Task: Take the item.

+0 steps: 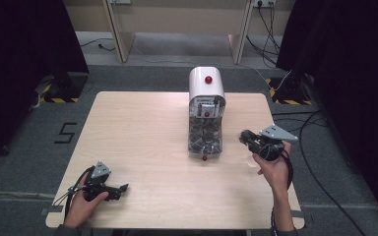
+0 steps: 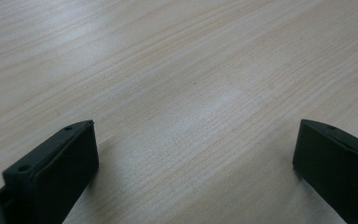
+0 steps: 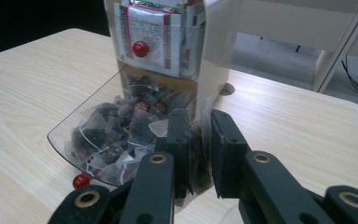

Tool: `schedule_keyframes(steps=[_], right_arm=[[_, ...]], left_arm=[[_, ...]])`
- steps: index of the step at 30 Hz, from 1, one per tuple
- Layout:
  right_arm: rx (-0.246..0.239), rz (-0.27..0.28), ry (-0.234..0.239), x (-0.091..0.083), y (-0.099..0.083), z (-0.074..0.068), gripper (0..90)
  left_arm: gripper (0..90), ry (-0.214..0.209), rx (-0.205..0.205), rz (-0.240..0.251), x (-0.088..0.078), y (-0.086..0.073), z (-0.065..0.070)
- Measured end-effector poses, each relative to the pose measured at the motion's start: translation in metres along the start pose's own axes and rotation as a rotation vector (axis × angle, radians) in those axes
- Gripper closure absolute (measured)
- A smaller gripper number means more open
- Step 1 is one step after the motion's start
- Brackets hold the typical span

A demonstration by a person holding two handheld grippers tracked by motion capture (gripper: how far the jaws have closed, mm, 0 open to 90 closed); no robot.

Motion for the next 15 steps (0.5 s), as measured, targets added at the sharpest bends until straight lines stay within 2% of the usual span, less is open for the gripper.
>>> schedule_keyframes(steps=[6,15], right_arm=[[0.028,-0.002,-0.021,-0.010,-0.006,0.015,79.6],[0.047,-0.042,-0.053,-0.017,-0.015,0.026,79.6]], left_arm=[[0.0,0.000,0.000,0.000,0.000,0.000,0.000],[0.0,0.000,0.000,0.000,0.000,0.000,0.000]])
Point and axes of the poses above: each handheld gripper's, and its own axes: x roughly forward along the jaws, y roughly out of its top, z roughly to its right, the point moved 1 cm from there along x, roughly forward along the jaws, and after that the axes turned 9 degrees about -z, right-handed, at the moved point
